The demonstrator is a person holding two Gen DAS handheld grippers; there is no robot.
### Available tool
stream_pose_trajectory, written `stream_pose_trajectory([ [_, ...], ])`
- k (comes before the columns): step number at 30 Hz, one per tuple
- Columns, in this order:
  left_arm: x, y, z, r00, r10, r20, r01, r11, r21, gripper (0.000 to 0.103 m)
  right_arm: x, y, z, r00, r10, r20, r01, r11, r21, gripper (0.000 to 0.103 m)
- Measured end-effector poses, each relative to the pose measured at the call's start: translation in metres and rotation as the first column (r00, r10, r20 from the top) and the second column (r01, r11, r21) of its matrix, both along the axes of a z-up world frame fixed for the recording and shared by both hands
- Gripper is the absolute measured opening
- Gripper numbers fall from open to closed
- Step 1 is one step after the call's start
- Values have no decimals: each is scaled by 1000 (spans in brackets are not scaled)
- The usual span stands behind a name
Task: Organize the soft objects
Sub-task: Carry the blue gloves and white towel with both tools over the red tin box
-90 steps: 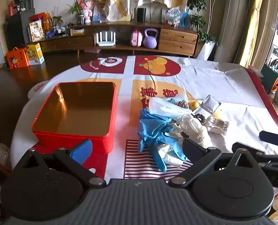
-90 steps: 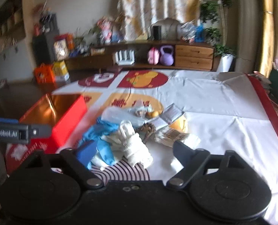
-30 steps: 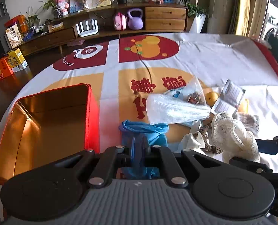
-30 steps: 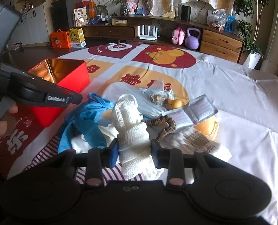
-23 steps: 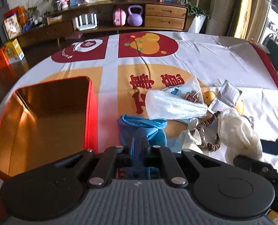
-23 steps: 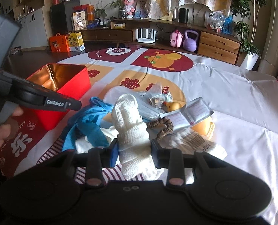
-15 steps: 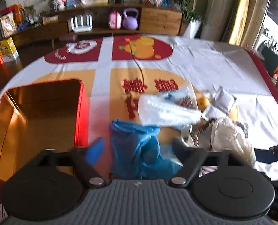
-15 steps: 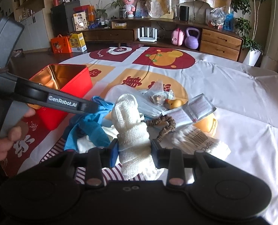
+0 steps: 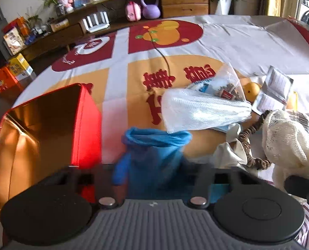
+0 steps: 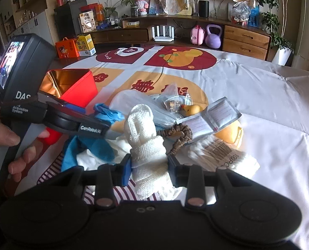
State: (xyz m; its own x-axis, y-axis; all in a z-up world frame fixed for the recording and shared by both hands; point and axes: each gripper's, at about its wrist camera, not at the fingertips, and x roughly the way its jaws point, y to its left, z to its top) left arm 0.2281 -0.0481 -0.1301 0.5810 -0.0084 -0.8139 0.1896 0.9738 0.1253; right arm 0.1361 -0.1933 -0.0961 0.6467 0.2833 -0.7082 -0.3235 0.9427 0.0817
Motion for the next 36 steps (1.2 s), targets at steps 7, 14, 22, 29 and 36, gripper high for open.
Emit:
stream_pose_trajectory([
  [7, -11, 2, 8, 999, -9, 32, 9, 1000, -15, 5, -2, 0, 2, 1000, -4, 7, 4, 1000, -1, 35],
  [14, -22, 27, 36, 998, 46, 40, -40, 991, -130, 4, -10, 3, 14, 1000, -4, 23, 4, 1000, 2, 35],
  [22, -45, 44, 80, 997, 44, 69, -33, 987, -156, 4, -16, 15, 39, 1000, 10, 27, -11, 999, 30, 35],
  [29, -51, 72, 111, 993, 79, 90, -62, 982, -178, 4, -7, 40, 64, 999, 42, 7, -42, 998, 50, 35],
  [36, -50, 110, 125, 985, 129, 116, -107, 979, -175, 4, 2, 83, 83, 994, 111, 5, -111, 993, 38, 36],
])
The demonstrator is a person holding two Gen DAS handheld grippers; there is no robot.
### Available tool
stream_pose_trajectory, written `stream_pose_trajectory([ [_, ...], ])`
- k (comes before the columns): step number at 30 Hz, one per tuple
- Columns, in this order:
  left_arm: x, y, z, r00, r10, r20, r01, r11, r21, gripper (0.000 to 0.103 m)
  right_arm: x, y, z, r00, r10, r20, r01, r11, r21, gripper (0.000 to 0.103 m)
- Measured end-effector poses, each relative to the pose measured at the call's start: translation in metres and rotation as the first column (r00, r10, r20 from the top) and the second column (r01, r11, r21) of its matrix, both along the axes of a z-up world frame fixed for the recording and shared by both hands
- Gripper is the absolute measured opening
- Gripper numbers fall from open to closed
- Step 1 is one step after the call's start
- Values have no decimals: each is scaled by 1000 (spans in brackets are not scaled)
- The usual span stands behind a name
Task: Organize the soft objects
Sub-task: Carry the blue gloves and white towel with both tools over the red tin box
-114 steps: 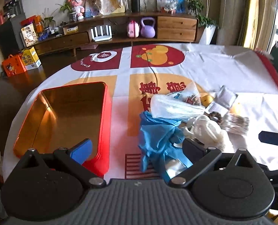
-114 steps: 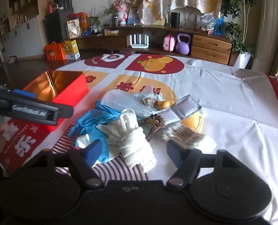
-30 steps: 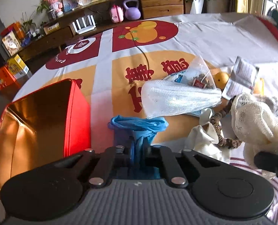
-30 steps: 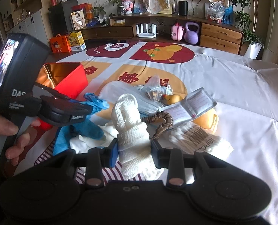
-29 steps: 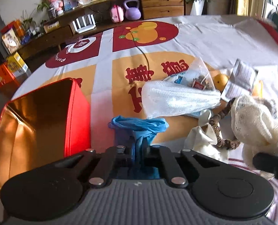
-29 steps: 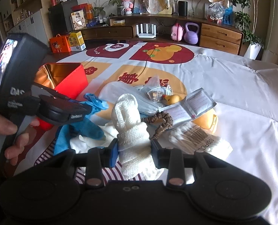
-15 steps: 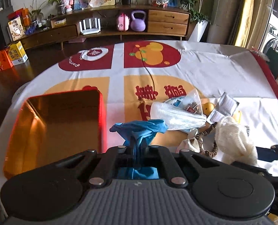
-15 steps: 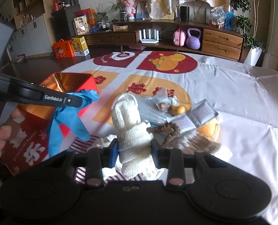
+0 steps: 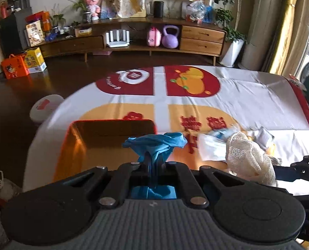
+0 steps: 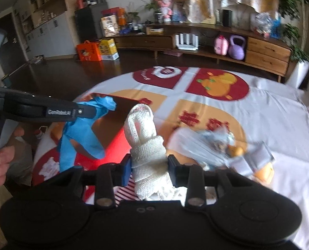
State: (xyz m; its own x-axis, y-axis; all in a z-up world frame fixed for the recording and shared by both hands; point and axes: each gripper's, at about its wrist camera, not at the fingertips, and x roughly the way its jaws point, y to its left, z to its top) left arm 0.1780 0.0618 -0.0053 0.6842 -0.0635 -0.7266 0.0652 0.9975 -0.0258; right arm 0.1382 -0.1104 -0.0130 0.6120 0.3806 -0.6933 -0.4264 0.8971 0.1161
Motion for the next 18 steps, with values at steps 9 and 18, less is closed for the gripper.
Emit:
stream_pose_trajectory([
  [9, 9, 50, -2, 998, 65, 0, -65, 998, 27, 4, 29, 59, 14, 998, 63, 5, -63, 998, 10, 36],
  [18, 40, 84, -22, 995, 98, -19, -97, 994, 55, 4, 72, 110, 3, 996, 77, -44, -75, 996, 41, 36],
])
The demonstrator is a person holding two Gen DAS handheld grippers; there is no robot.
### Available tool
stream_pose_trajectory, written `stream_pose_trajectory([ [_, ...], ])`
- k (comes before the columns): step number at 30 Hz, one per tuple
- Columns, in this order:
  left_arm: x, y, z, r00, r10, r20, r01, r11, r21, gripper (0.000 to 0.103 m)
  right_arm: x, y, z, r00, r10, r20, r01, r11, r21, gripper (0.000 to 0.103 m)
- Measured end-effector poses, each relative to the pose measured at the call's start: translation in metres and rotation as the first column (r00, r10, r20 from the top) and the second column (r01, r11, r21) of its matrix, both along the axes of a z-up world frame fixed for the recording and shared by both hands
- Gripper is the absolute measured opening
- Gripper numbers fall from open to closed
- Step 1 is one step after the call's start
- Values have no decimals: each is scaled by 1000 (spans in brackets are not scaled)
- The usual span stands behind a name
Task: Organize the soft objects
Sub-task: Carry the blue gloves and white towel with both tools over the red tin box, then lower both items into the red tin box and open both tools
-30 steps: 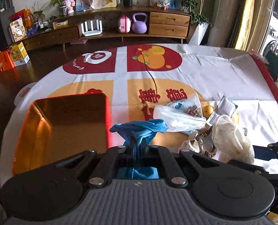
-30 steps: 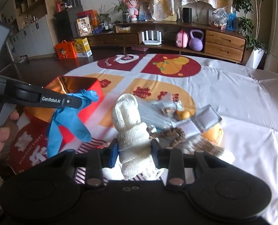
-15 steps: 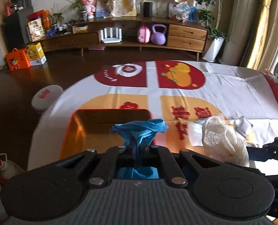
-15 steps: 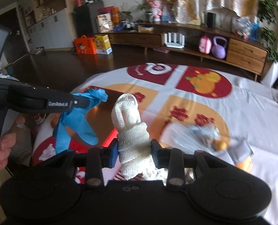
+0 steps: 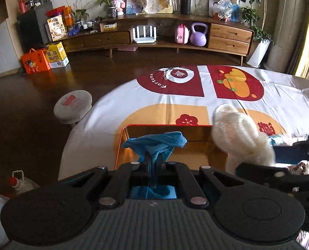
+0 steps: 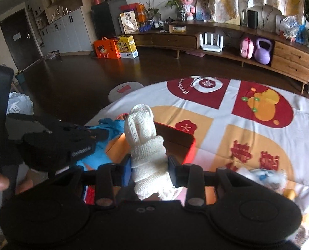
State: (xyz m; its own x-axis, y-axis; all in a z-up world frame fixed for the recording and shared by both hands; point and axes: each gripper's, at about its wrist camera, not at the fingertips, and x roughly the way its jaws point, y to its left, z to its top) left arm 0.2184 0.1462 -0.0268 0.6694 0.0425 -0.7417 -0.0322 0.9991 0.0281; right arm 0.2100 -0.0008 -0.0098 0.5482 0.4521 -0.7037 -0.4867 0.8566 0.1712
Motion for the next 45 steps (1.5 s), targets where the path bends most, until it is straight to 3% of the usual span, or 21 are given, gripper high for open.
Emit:
stream_pose_trajectory([
  [4, 17, 12, -14, 1000, 21, -16, -21, 1000, -4, 4, 20, 18, -18, 999, -12, -45, 12, 1000, 2, 36],
  [10, 34, 19, -33, 999, 21, -45, -22, 999, -23, 4, 39, 39, -50, 997, -14, -77, 9, 997, -73, 36],
  [21, 61, 21, -73, 989, -11, -147, 6, 999, -36, 4, 39, 68, -88, 993, 57, -107, -78, 976, -205, 38],
  [30, 61, 20, -88, 982, -27, -186, 19, 999, -40, 4, 36, 73, -93, 992, 68, -108, -90, 973, -215, 42],
  [45, 42, 24, -68, 987, -12, -162, 0, 997, -73, 7, 26, 54, -72, 995, 42, -94, -58, 984, -169, 54],
])
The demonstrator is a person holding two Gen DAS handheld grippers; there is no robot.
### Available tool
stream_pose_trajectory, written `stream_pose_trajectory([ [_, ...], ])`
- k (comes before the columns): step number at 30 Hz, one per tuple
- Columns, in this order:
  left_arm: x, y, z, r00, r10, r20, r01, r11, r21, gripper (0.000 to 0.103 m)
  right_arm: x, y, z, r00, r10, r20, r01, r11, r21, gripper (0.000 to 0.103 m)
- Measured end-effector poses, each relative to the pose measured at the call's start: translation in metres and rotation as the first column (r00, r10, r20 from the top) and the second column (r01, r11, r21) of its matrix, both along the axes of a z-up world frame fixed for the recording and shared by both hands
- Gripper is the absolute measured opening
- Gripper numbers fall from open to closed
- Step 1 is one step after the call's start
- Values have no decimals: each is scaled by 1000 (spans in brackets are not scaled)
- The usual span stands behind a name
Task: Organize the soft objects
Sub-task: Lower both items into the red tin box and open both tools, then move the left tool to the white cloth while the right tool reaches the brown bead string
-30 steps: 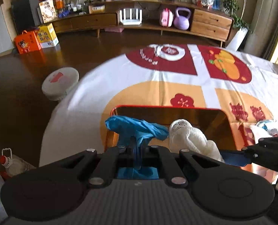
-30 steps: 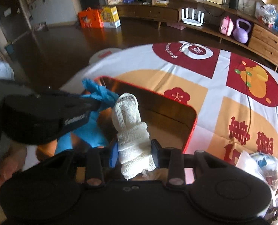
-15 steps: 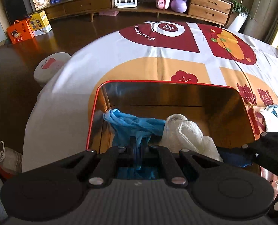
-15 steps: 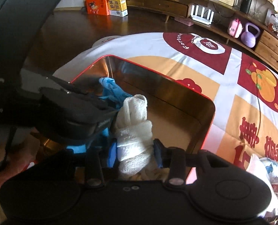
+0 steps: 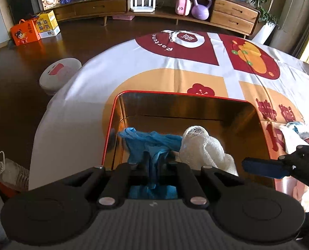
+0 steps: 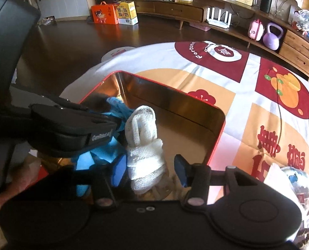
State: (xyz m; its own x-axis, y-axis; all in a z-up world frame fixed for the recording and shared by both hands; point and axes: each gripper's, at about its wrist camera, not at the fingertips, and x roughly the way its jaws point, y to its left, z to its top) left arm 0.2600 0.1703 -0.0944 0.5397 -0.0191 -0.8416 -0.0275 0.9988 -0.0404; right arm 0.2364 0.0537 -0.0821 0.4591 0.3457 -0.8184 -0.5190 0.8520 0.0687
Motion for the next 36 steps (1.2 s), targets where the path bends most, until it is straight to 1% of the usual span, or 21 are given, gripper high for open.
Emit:
stream_pose_trajectory([
  [6, -14, -1, 14, 999, 15, 32, -15, 1000, -10, 9, -9, -11, 12, 1000, -9, 19, 9, 1000, 19, 62],
  [10, -24, -4, 25, 998, 16, 60, -16, 1000, -7, 9, -19, -17, 22, 999, -8, 36, 7, 1000, 28, 64],
  [14, -34, -8, 33, 998, 18, 68, -18, 1000, 1, 10, -27, -25, 31, 999, -12, 50, 9, 999, 43, 65],
  [16, -38, -11, 37, 997, 14, 75, -14, 1000, -3, 10, -32, -29, 35, 998, -13, 58, 10, 999, 49, 67],
  [17, -41, -13, 39, 996, 7, 84, -7, 1000, -3, 10, -35, -32, 37, 998, -14, 61, 11, 999, 53, 71],
  [21, -54, -21, 49, 993, -6, 116, 7, 1000, -8, 11, -45, -45, 47, 997, -20, 73, 15, 997, 74, 72],
  [22, -58, -23, 52, 992, -6, 122, 7, 1000, -11, 14, -47, -49, 49, 997, -22, 76, 16, 997, 81, 72],
  [23, -61, -25, 53, 992, -7, 128, 9, 1000, -12, 22, -49, -52, 51, 997, -26, 79, 19, 996, 86, 73],
  [24, -64, -28, 56, 991, -10, 136, 12, 1000, -13, 27, -52, -57, 54, 996, -30, 83, 22, 996, 91, 74],
  [26, -71, -34, 60, 988, -24, 151, 27, 999, -17, 43, -57, -65, 58, 995, -40, 91, 30, 994, 104, 75],
  [29, -81, -45, 65, 985, -45, 168, 49, 999, -17, 49, -67, -79, 65, 994, -51, 100, 38, 991, 126, 77],
  [30, -85, -48, 67, 983, -49, 176, 53, 998, -20, 50, -71, -84, 67, 993, -53, 105, 39, 990, 135, 79],
  [32, -92, -56, 71, 980, -51, 194, 59, 998, -33, 59, -78, -95, 70, 992, -63, 114, 46, 988, 149, 82],
  [33, -95, -59, 73, 977, -50, 205, 59, 998, -37, 61, -82, -100, 71, 991, -67, 117, 48, 987, 155, 83],
  [34, -99, -62, 75, 975, -49, 216, 58, 998, -39, 67, -86, -106, 73, 990, -72, 120, 52, 985, 162, 83],
  [35, -102, -65, 77, 973, -45, 225, 56, 998, -42, 70, -89, -112, 74, 989, -78, 123, 56, 984, 170, 85],
  [36, -106, -69, 79, 971, -45, 234, 58, 997, -48, 71, -93, -119, 76, 988, -84, 128, 60, 982, 178, 87],
])
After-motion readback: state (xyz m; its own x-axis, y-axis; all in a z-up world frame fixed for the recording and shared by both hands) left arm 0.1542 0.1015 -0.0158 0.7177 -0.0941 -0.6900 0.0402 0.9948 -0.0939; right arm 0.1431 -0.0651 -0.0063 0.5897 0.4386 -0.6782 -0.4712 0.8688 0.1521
